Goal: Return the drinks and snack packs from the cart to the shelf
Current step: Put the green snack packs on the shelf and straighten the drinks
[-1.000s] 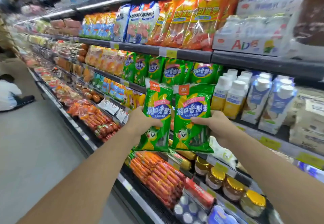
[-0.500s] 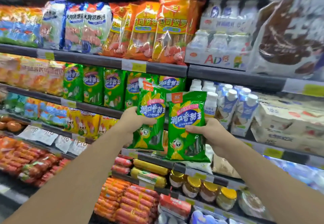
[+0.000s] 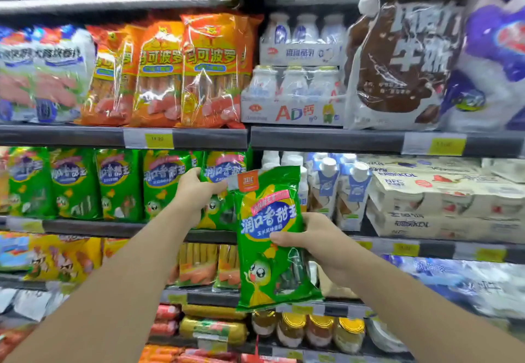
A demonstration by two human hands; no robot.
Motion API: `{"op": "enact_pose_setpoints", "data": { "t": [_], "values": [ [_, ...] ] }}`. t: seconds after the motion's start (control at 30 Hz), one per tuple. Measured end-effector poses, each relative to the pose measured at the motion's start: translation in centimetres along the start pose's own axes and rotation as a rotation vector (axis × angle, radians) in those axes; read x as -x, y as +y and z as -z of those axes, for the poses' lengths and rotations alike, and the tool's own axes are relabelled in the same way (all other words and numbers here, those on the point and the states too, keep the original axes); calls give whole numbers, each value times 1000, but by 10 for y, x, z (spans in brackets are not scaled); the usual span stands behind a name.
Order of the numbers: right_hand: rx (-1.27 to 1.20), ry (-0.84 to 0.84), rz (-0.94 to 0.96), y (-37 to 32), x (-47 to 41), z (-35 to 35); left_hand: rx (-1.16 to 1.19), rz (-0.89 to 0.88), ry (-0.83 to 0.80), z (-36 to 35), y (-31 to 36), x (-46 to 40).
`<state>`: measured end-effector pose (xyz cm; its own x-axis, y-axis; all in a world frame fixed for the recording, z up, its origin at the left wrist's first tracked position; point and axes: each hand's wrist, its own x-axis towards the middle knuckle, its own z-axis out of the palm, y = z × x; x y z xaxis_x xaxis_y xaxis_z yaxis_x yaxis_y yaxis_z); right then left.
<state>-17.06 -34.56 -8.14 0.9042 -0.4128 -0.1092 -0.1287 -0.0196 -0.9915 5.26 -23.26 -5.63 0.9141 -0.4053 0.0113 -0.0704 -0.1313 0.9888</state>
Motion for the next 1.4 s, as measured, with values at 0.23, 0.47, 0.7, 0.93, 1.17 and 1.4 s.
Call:
{"op": "enact_pose_setpoints", "data": {
  "t": [0.23, 0.47, 0.7, 0.93, 1.17, 1.4],
  "values": [
    [-10, 84, -30, 7, -16, -22, -170, -229, 90, -19, -22, -44],
    [-45, 185, -43, 11, -34, -44, -826, -716, 189, -8, -37, -39],
    [-28, 234, -23, 0, -61, -62, -922, -900, 72, 13, -36, -57],
    [-120, 345, 37, -31, -116, -85, -369, -436, -93, 53, -15, -45],
    [-77, 416, 101, -39, -168, -96, -739, -566, -164, 67, -15, -33],
    [688, 504, 75, -50, -165, -94, -961, -591, -38, 56, -17, -33]
  ]
}}
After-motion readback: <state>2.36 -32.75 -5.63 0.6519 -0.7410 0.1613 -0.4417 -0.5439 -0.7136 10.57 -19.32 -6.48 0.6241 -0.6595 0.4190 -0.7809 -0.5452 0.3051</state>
